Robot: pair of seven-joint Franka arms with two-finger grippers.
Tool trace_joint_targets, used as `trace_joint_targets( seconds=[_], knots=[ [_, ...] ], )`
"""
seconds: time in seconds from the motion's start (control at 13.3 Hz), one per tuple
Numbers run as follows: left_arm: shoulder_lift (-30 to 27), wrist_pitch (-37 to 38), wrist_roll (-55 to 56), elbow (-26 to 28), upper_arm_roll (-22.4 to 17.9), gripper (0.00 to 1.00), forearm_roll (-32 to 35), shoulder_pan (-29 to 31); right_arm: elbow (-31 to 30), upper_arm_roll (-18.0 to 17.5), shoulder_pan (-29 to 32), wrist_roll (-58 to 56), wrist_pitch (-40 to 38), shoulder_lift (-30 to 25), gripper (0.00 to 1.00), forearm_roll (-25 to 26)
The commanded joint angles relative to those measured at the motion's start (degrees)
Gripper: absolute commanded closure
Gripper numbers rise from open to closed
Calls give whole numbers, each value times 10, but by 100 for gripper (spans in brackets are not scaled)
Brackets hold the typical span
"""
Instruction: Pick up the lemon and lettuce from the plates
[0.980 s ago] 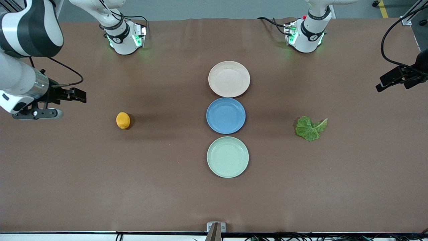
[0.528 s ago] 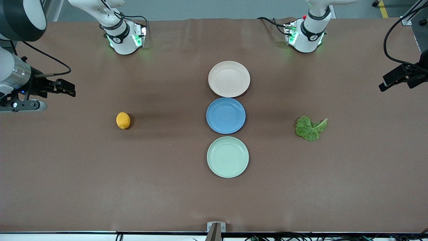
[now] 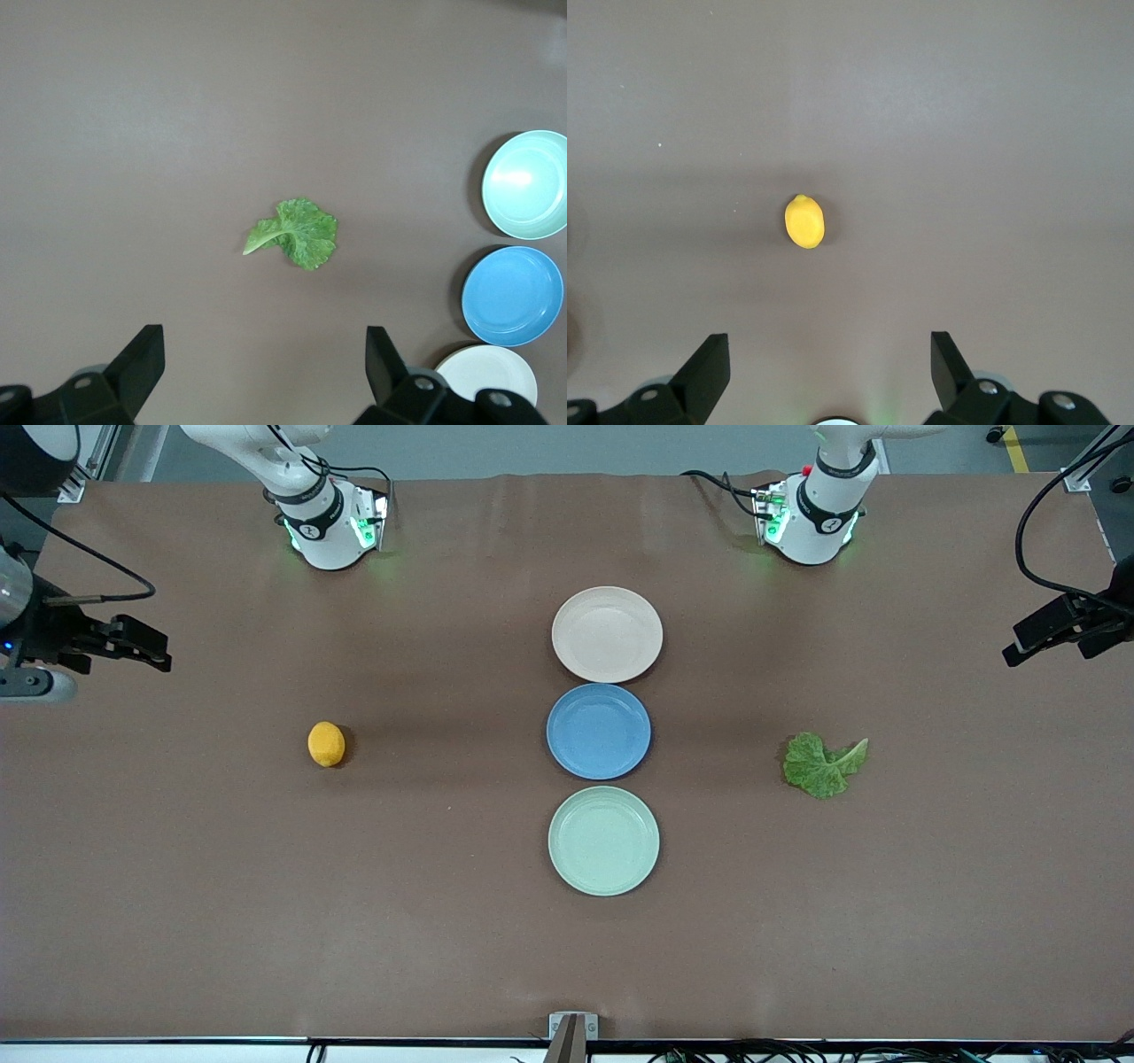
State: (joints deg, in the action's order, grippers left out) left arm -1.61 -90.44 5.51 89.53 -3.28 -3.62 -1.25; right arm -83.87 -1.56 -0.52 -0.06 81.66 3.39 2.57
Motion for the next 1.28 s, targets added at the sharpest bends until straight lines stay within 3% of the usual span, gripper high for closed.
trace_joint_targets(
  seconds=[0.0,0.38,1.06,1.21],
  knots=[
    [3,11,-11,-14,-1,0,15,-2,28,6,-4,9,-17,11,0,-5],
    [2,12,-12,-14,0,0,8,-1,21,2,-10,57,-80,8,0,-13],
    [1,12,-11,-14,0,0,14,-2,4,5,3,52,-68,-14,0,-51],
    [2,12,-11,-14,0,0,14,-2,-37,5,3,51,-41,-49,0,-51]
  ],
)
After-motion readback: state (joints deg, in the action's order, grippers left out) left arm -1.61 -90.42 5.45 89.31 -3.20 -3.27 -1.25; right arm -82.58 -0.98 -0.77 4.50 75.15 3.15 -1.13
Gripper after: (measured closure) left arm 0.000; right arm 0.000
